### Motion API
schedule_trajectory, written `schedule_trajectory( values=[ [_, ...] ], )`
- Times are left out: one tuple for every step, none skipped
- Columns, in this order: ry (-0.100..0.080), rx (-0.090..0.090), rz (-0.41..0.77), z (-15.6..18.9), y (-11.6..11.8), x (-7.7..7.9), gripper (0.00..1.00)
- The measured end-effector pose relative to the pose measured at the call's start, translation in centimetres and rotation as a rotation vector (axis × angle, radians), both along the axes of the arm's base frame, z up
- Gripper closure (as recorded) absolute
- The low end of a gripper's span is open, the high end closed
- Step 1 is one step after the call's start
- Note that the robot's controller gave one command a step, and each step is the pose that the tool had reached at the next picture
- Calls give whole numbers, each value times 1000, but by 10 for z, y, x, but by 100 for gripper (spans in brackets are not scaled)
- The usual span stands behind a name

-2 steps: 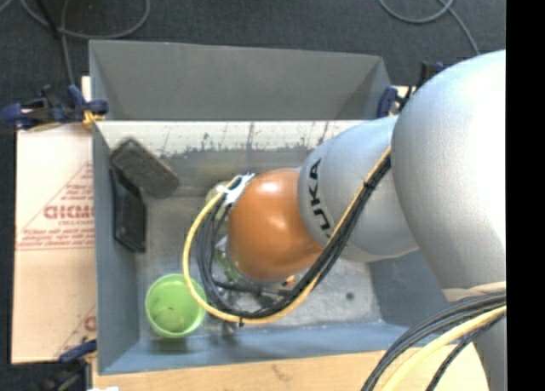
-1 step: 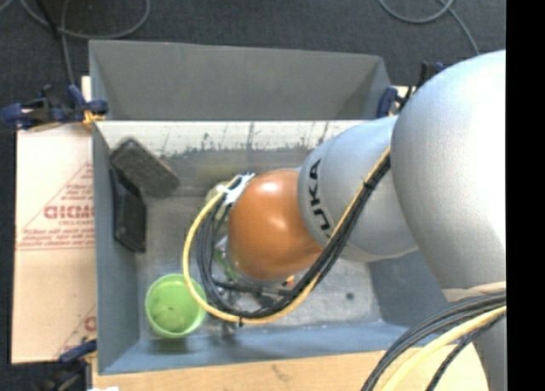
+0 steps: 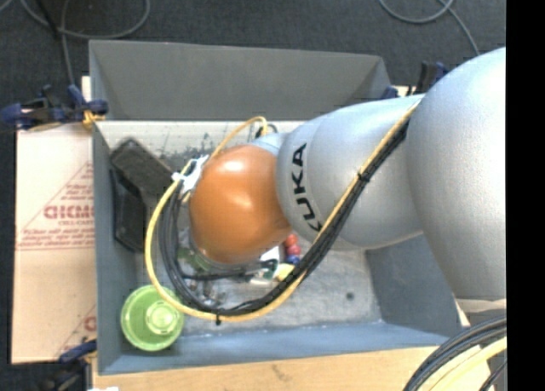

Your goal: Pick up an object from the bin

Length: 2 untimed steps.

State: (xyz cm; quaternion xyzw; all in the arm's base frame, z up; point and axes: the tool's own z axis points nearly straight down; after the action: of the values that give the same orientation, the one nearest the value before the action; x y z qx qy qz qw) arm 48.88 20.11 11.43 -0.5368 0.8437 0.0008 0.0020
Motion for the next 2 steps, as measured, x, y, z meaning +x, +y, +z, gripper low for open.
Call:
schedule_trajectory(
  values=[
    [0,0,0,0,0,0,100],
    [2,-5,119,20,-23,-12,0]
  ],
)
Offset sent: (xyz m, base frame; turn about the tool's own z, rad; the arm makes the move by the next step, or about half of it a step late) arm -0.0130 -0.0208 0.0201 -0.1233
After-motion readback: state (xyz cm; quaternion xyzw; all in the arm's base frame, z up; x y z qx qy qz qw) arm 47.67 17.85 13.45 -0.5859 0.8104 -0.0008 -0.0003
